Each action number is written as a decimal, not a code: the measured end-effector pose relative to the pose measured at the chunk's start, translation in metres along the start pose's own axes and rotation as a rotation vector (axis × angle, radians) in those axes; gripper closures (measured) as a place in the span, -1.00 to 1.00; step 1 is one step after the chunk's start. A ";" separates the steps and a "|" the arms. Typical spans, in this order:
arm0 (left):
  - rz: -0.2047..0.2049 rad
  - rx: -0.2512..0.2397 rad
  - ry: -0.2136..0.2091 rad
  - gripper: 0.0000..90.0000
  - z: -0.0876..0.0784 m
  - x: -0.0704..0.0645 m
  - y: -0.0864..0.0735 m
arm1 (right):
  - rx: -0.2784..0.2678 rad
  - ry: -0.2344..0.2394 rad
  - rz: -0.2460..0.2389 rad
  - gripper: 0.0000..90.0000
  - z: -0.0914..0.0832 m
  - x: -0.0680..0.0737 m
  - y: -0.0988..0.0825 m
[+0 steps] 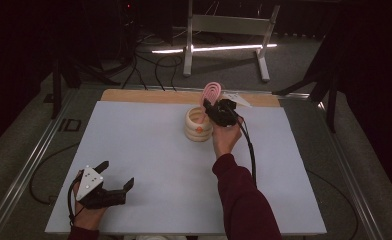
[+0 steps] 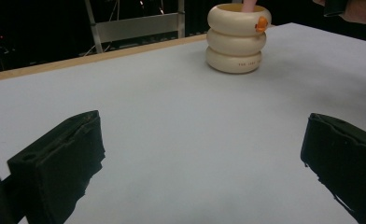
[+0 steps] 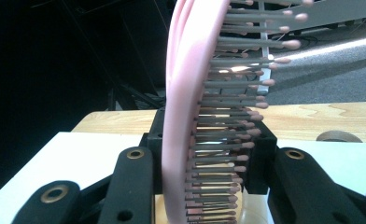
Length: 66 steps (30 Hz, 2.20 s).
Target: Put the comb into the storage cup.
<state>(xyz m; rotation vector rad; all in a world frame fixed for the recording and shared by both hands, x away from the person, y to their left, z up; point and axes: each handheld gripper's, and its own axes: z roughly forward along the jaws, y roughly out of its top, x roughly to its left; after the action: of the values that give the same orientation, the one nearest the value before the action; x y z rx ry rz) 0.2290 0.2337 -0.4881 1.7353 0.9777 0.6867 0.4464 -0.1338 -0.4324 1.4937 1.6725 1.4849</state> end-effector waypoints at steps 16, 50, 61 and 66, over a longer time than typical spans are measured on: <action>0.002 -0.001 0.001 -1.00 -0.001 0.000 0.000 | 0.002 -0.002 0.000 0.40 0.003 0.002 -0.004; 0.003 0.002 0.000 -1.00 -0.001 0.000 0.000 | 0.016 0.009 0.006 0.40 0.006 0.000 -0.010; 0.005 0.005 0.000 -1.00 0.000 -0.001 -0.001 | 0.030 0.010 0.012 0.39 0.006 -0.005 -0.009; 0.004 0.006 0.000 -1.00 0.000 -0.001 -0.001 | 0.032 0.006 0.011 0.39 0.006 -0.005 -0.008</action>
<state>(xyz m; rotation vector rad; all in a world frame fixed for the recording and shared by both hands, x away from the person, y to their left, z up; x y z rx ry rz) 0.2286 0.2334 -0.4889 1.7431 0.9769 0.6870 0.4496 -0.1348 -0.4436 1.5194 1.7013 1.4764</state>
